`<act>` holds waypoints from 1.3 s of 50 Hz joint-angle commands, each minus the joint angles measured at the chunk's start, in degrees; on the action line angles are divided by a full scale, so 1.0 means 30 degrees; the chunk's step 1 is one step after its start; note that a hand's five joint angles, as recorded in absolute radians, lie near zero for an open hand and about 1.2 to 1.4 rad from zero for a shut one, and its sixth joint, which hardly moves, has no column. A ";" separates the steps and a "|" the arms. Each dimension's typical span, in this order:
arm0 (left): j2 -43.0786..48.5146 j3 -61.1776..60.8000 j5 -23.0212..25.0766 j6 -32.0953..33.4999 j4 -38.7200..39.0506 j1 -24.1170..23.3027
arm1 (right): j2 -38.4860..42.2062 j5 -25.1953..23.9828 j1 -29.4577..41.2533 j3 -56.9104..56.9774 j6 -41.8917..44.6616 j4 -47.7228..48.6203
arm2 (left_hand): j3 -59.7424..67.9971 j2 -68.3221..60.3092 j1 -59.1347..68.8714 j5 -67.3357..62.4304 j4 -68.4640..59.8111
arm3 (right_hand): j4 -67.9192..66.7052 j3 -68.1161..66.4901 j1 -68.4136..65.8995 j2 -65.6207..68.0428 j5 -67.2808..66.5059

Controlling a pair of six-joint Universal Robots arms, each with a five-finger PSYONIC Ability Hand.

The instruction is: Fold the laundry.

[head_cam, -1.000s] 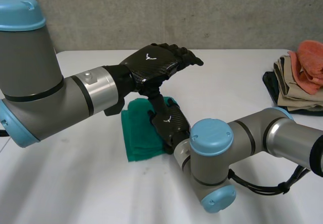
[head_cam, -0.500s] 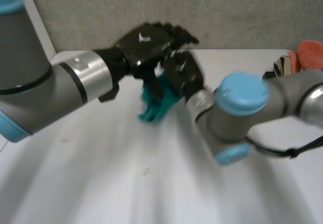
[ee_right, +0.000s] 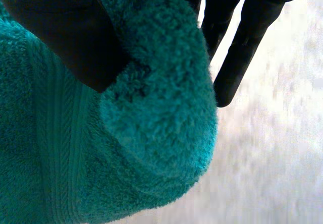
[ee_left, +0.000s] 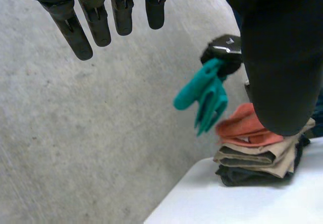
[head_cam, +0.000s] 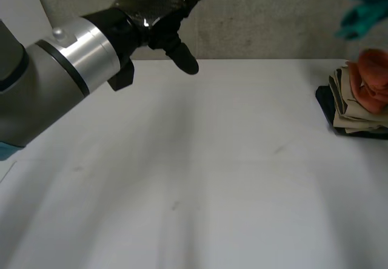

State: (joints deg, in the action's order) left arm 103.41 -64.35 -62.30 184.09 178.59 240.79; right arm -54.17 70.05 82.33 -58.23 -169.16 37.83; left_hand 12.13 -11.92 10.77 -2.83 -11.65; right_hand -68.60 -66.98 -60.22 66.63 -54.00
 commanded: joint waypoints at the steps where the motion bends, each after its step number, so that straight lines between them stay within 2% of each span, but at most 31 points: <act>1: 0.0481 -0.0844 -0.0003 0.0131 0.0031 -0.0136 | 0.3169 -0.2223 -0.3563 -0.2237 -0.0070 0.1949 | -0.0695 0.0625 -0.0240 0.0929 0.0535 | -0.3801 -0.4341 -0.6593 0.4457 -0.5334; 8: 0.0656 -0.1314 0.0026 0.0132 0.0032 -0.0224 | 0.3468 -0.6118 -0.5411 -0.5927 0.2680 0.2830 | -0.0695 0.0625 -0.0240 0.0929 0.0535 | -0.3801 -0.4341 -0.6593 0.4457 -0.5334; 11: 0.0627 -0.1226 0.0026 0.0132 0.0032 -0.0312 | 0.2998 -0.6533 -0.5471 -0.6342 0.2832 0.2568 | -0.0695 0.0625 -0.0240 0.0929 0.0535 | -0.2877 -0.3417 -0.5669 0.3533 -0.4410; 12: 0.0627 -0.1226 0.0026 0.0132 0.0032 -0.0312 | 0.2533 -0.6505 -0.5442 -0.6633 0.2716 0.2509 | -0.0695 0.0625 -0.0240 0.0929 0.0535 | 0.8790 0.8249 0.5997 -0.8133 0.7257; 14: 0.0569 -0.1168 0.0026 0.0132 0.0032 -0.0458 | 0.1742 -0.6329 -0.5354 -0.6986 0.2569 0.2246 | -0.0695 0.0625 -0.0240 0.0929 0.0535 | 1.9533 1.8992 1.6740 -1.8877 1.8000; 19: 0.0393 -0.1168 0.0026 0.0132 0.0032 -0.0868 | -0.1158 -0.5423 -0.5237 -0.8304 0.2042 0.0315 | -0.0695 0.0625 -0.0240 0.0929 0.0535 | 1.9533 1.8992 1.6740 -1.8877 1.8000; 22: 0.0363 -0.1255 0.0026 0.0161 0.0032 -0.1190 | -0.4113 -0.4078 -0.5354 -0.9153 0.0844 -0.1850 | -0.0695 0.0625 -0.0240 0.0929 0.0535 | 1.9533 1.8992 1.6740 -1.8877 1.8000; 25: 0.0305 -0.1343 -0.0003 0.0132 0.0003 -0.1367 | -0.5758 -0.3138 -0.5500 -0.9797 0.0139 -0.2938 | -0.0695 0.0625 -0.0240 0.0929 0.0535 | 1.9533 1.8992 1.6740 -1.8877 1.8000; 30: 0.0188 -0.1489 -0.0003 -0.0044 -0.0056 -0.1455 | -0.8278 -0.0593 -0.6083 -1.1349 -0.0304 -0.4460 | -0.0695 0.0625 -0.0240 0.0929 0.0535 | 1.9533 1.8992 1.6740 -1.8877 1.8000; 33: -0.0075 -0.1811 0.0055 -0.0044 0.0031 -0.1630 | -0.8808 0.0144 -0.6933 -1.1791 -0.0070 -0.5428 | -0.0695 0.0625 -0.0240 0.0929 0.0535 | 1.9533 1.8992 1.6740 -1.8877 1.8000; 38: -0.0310 -0.1929 0.0055 -0.0103 0.0061 -0.1689 | -0.9775 0.0818 -0.9833 -1.1617 0.1569 -0.7510 | -0.0710 0.0640 -0.0256 0.0945 0.0550 | 1.9533 1.8992 1.6740 -1.8877 1.8000; 42: -0.0544 -0.1667 -0.0003 -0.0190 0.0149 -0.1777 | -0.9923 0.1083 -1.0393 -1.0593 0.2801 -0.7453 | -0.0710 0.0640 -0.0256 0.0945 0.0550 | 1.9533 1.8992 1.6740 -1.8877 1.8000; 46: -0.1011 -0.1083 -0.0062 -0.0249 0.0295 -0.1807 | -1.0010 0.1960 -1.0218 -0.9362 0.2657 -0.7249 | -0.0710 0.0640 -0.0256 0.0945 0.0550 | 1.9533 1.8992 1.6740 -1.8877 1.8000; 48: -0.1188 -0.0730 -0.0120 -0.0395 0.0325 -0.1777 | -1.0099 0.2166 -0.9693 -0.9069 0.2481 -0.6869 | -0.0710 0.0640 -0.0256 0.0945 0.0550 | 1.9533 1.8992 1.6740 -1.8877 1.8000; 51: -0.1423 0.0003 -0.0850 -0.1388 0.0383 -0.1602 | -1.0771 0.2285 -0.7265 -0.8716 0.1750 -0.5727 | -0.0710 0.0640 -0.0256 0.0945 0.0550 | 1.9533 1.8992 1.6740 -1.8877 1.8000; 57: -0.1716 0.0649 -0.3895 -0.2359 0.0442 -0.1134 | -1.2148 0.2197 -0.2758 -0.9155 0.0870 -0.3852 | -0.0710 0.0640 -0.0256 0.0945 0.0550 | 1.9533 1.8992 1.6740 -1.8877 1.8000; 58: -0.1833 0.0620 -0.4770 -0.2272 0.0442 -0.0784 | -1.2179 0.2284 -0.2283 -0.9156 0.0869 -0.3791 | -0.0710 0.0640 -0.0256 0.0945 0.0550 | 1.9533 1.8992 1.6740 -1.8877 1.8000; 61: -0.2272 0.0474 -0.5742 -0.2095 0.0412 0.0066 | -1.2063 0.2460 0.0054 -0.9156 0.0811 -0.3878 | -0.0710 0.0640 -0.0256 0.0945 0.0550 | 1.9533 1.8992 1.6740 -1.8877 1.8000; 62: -0.2534 0.0270 -0.6238 -0.1950 0.0383 0.0794 | -1.2033 0.2489 0.0675 -0.9156 0.0810 -0.3937 | -0.0710 0.0640 -0.0256 0.0945 0.0550 | 1.9533 1.8992 1.6740 -1.8877 1.8000; 65: -0.2858 -0.0403 -0.6653 -0.1657 0.0208 0.2028 | -1.1916 0.2607 0.2961 -0.9214 0.0810 -0.4755 | -0.0710 0.0640 -0.0256 0.0945 0.0550 | 1.9533 1.8992 1.6740 -1.8877 1.8000</act>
State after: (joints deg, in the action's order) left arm 97.11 -62.79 -76.91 177.47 179.84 239.93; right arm -90.38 77.23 78.57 -85.49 -166.68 26.05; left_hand 12.13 -11.92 10.77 -2.83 -11.66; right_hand -12.04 -12.05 -13.52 12.12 -2.70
